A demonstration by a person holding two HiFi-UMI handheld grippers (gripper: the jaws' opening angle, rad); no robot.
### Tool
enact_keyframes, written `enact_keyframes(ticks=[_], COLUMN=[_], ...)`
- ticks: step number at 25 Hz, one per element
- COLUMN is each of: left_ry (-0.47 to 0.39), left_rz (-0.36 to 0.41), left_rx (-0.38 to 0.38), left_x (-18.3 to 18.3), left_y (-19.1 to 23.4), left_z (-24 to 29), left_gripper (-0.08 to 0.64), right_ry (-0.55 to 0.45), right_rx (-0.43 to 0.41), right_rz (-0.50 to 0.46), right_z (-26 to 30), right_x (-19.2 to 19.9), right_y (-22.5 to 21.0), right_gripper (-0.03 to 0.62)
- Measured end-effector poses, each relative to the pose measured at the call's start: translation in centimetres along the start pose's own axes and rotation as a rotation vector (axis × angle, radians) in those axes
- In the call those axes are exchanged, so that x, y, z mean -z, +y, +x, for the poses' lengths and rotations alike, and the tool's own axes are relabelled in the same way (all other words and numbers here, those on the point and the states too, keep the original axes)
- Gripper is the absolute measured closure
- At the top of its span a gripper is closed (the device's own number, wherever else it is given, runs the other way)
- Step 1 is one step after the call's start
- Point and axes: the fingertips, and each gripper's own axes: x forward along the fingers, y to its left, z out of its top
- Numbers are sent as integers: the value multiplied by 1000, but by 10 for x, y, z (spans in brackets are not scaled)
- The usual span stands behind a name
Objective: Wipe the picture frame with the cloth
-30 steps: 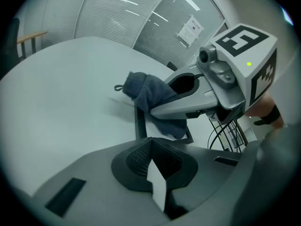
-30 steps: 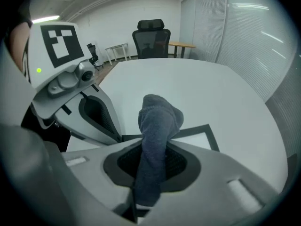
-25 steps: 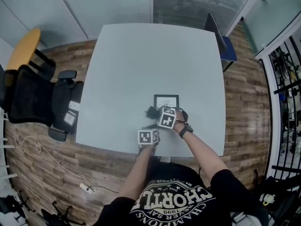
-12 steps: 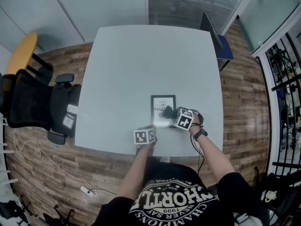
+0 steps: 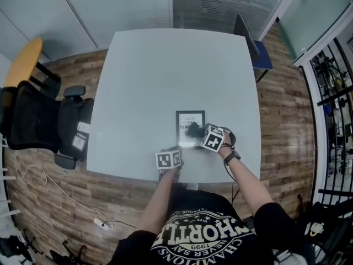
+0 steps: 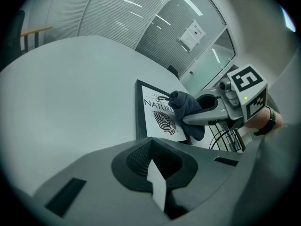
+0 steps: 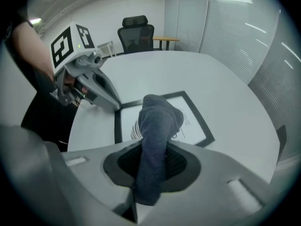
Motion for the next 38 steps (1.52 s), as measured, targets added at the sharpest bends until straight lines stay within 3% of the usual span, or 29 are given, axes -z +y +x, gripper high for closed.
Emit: enact_keyframes(ticks=[4,8,13,25,35,38], left_ry=[-2,0,-10,-12,-16,-17], left_rz=[-5,7,27,24,-62,-63], left_rx=[9,24,21,18,72,76], left_x=[2,2,5,1,11,12], left_y=[-2,-2,-1,5,2,1], left_z=[2,3,0,-4,-7,-7], left_gripper=[566,566,566,566,566,566], right_ry=[-65,-40,-4,134,129,53], right_rx=[-69,-125,-114,28,48,9], right_rz=[-74,-147,-160,-17,60,32], right_z=[14,40,43,4,-1,-2], right_x=[-56,-79,-60,35,47,14], right_y=[24,46,46,15,17,27], right_gripper=[515,515,515,515,518,518])
